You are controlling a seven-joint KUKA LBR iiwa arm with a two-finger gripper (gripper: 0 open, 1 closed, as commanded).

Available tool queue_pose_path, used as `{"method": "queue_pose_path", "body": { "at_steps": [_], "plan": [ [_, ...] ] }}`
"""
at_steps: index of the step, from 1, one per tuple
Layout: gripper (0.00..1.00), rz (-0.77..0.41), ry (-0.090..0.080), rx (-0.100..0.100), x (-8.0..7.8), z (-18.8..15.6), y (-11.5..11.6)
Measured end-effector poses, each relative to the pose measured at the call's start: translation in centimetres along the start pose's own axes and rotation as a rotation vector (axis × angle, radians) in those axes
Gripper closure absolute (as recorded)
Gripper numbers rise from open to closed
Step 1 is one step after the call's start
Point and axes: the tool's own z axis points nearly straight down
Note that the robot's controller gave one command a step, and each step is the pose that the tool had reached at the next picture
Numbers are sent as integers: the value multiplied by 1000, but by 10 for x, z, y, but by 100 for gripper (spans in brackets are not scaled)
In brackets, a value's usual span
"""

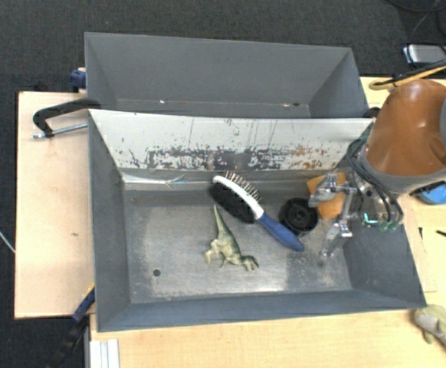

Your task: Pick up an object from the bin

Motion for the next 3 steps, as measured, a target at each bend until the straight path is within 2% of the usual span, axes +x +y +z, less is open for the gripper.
{"method": "queue_pose_path", "body": {
  "at_steps": [1,2,3],
  "plan": [
    [0,-169,-6,4,-34,57,47],
    [100,-167,-15,5,-35,56,46],
    [100,-459,-19,6,-18,-105,55]
  ]
}}
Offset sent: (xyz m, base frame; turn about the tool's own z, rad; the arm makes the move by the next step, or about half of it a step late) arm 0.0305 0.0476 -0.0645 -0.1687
